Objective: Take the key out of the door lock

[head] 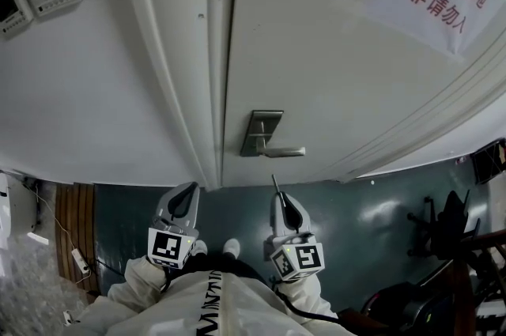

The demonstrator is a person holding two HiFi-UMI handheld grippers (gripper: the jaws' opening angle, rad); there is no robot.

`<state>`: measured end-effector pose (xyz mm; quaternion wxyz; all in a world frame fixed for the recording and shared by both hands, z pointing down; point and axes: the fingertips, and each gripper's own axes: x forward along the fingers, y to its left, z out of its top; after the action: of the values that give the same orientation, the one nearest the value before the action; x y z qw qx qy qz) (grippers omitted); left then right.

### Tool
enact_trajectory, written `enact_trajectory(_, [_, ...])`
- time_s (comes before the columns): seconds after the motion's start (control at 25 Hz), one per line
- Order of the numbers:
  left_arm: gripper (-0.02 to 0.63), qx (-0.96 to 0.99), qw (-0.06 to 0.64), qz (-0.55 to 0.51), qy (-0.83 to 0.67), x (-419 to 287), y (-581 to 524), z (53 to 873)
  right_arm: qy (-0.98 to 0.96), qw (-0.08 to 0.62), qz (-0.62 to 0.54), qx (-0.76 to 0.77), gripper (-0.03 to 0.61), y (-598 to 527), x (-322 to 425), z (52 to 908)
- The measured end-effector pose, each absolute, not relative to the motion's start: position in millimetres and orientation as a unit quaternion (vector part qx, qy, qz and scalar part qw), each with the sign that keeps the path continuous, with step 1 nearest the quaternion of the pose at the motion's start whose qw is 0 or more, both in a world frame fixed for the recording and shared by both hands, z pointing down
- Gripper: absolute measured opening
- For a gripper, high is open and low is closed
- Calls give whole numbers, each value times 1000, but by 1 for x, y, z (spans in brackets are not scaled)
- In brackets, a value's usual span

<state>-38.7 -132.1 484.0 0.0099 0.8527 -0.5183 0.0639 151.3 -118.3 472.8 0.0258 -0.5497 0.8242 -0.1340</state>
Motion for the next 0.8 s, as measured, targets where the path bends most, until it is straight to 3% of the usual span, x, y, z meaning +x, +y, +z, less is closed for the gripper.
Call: enact_trajectory(0.8, [-2,870,-6,38,-491,-110,-40,477,806,22,-98,-583,23,-23,71,462])
